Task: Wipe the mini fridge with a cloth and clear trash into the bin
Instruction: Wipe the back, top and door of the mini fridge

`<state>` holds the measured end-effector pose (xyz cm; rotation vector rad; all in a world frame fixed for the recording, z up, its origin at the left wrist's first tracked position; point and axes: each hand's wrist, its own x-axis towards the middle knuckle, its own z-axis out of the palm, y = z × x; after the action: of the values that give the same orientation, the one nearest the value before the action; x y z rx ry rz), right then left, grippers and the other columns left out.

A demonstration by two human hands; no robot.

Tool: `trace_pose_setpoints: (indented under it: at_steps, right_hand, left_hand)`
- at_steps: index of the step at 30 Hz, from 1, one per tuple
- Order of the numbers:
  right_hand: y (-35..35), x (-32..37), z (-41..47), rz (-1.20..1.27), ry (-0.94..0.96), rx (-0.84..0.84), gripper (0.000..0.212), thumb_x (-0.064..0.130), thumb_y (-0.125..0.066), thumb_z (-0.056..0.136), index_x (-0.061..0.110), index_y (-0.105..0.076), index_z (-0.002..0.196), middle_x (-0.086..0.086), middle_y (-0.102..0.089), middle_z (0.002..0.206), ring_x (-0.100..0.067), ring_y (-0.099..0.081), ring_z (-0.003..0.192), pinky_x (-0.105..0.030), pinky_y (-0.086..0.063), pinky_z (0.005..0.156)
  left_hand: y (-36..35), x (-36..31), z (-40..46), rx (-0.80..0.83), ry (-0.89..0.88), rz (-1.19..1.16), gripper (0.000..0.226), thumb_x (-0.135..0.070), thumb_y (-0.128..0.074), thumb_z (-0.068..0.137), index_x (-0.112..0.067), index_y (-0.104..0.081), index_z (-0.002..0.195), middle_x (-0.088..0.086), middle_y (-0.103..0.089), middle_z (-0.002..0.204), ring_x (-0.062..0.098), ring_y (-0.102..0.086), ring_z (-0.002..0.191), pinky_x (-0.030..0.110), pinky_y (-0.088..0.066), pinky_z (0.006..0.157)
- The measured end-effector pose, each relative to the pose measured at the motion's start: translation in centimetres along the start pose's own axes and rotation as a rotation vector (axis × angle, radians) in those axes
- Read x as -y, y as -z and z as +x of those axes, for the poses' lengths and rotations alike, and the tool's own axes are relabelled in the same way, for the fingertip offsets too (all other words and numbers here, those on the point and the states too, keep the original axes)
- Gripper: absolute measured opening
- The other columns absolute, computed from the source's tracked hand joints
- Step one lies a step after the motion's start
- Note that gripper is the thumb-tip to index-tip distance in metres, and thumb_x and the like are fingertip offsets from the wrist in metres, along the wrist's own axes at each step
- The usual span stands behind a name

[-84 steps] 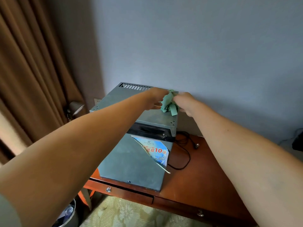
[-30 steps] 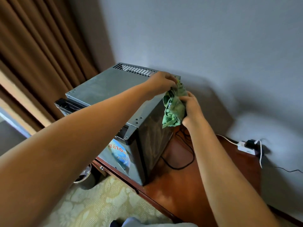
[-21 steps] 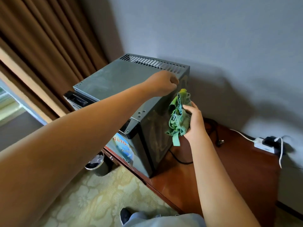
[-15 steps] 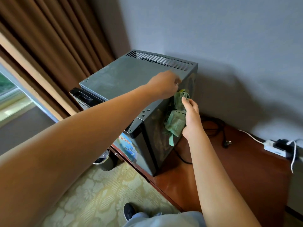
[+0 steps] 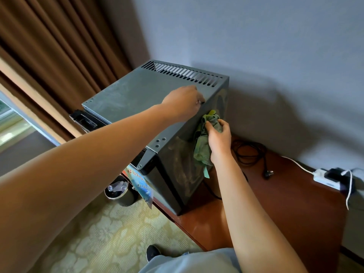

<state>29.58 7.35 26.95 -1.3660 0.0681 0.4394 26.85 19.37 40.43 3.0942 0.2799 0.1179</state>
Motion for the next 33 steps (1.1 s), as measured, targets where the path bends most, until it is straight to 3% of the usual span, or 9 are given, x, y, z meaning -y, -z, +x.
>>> trace_pose_setpoints:
  at_steps: [4, 9, 13, 15, 19, 23, 27, 33]
  right_hand:
    - [-0.3, 2.9, 1.0, -0.076, 0.149, -0.025, 0.042, 0.039, -0.072, 0.084, 0.034, -0.058, 0.123, 0.010, -0.064, 0.112, -0.012, -0.063, 0.103, -0.041, -0.056, 0.092]
    - [-1.3, 5.3, 2.6, -0.177, 0.342, -0.087, 0.038, 0.037, -0.067, 0.090, 0.034, -0.056, 0.127, 0.019, -0.062, 0.110, -0.004, -0.061, 0.102, -0.023, -0.053, 0.084]
    - [-0.5, 3.0, 2.9, -0.014, 0.047, -0.128, 0.040, 0.032, -0.065, 0.095, 0.028, -0.054, 0.133, 0.007, -0.062, 0.118, -0.020, -0.062, 0.113, -0.041, -0.054, 0.097]
    - [0.1, 2.5, 3.0, -0.022, -0.012, -0.060, 0.038, 0.031, -0.067, 0.094, 0.028, -0.054, 0.129, 0.004, -0.062, 0.115, -0.021, -0.063, 0.107, -0.043, -0.055, 0.093]
    - [-0.3, 4.1, 3.1, 0.012, 0.073, 0.024, 0.032, 0.028, -0.071, 0.091, 0.027, -0.055, 0.120, 0.004, -0.065, 0.108, -0.012, -0.065, 0.096, -0.032, -0.057, 0.079]
    - [-0.3, 4.6, 5.1, -0.138, 0.193, -0.080, 0.032, 0.030, -0.065, 0.094, 0.032, -0.054, 0.124, 0.016, -0.062, 0.106, -0.009, -0.063, 0.100, -0.033, -0.056, 0.087]
    - [0.8, 3.2, 5.8, -0.158, 0.042, -0.077, 0.033, 0.035, -0.063, 0.095, 0.030, -0.052, 0.126, 0.010, -0.062, 0.104, -0.020, -0.063, 0.099, -0.049, -0.055, 0.093]
    - [0.5, 5.4, 6.2, -0.065, 0.144, -0.011, 0.026, 0.031, -0.070, 0.090, 0.032, -0.058, 0.113, 0.007, -0.067, 0.104, -0.014, -0.069, 0.092, -0.040, -0.060, 0.080]
  left_hand:
    - [-0.1, -0.7, 0.6, 0.003, -0.016, 0.007, 0.038, -0.018, -0.045, 0.103, -0.022, -0.064, 0.136, 0.002, -0.055, 0.131, 0.023, -0.052, 0.123, 0.037, -0.049, 0.093]
    - [-0.3, -1.3, 1.1, -0.033, 0.044, 0.008, 0.034, -0.013, -0.043, 0.100, -0.014, -0.063, 0.128, 0.003, -0.052, 0.136, 0.026, -0.051, 0.123, 0.046, -0.052, 0.093]
    - [-1.1, -1.4, 1.2, 0.026, 0.015, 0.018, 0.039, -0.014, -0.039, 0.103, -0.013, -0.060, 0.136, 0.002, -0.049, 0.144, 0.026, -0.046, 0.132, 0.044, -0.047, 0.104]
    - [-1.3, -1.5, 1.7, 0.031, 0.006, 0.021, 0.041, -0.015, -0.039, 0.104, -0.013, -0.057, 0.140, 0.002, -0.048, 0.147, 0.026, -0.044, 0.135, 0.041, -0.045, 0.105]
    - [-1.0, -1.8, 3.7, 0.017, 0.024, 0.014, 0.041, -0.014, -0.042, 0.101, -0.016, -0.061, 0.137, 0.004, -0.052, 0.141, 0.026, -0.048, 0.129, 0.040, -0.047, 0.101]
    - [-1.6, -2.0, 4.7, -0.017, 0.050, -0.014, 0.037, -0.011, -0.042, 0.100, -0.015, -0.066, 0.128, 0.003, -0.053, 0.133, 0.027, -0.055, 0.118, 0.043, -0.052, 0.092]
    - [-2.1, -2.0, 4.9, -0.057, 0.039, 0.022, 0.039, -0.008, -0.042, 0.099, -0.015, -0.066, 0.129, 0.004, -0.054, 0.132, 0.029, -0.060, 0.108, 0.044, -0.055, 0.087]
    - [-1.8, -1.8, 6.1, -0.103, 0.065, 0.053, 0.034, -0.015, -0.047, 0.102, -0.022, -0.068, 0.128, 0.003, -0.060, 0.126, 0.028, -0.064, 0.104, 0.035, -0.049, 0.075]
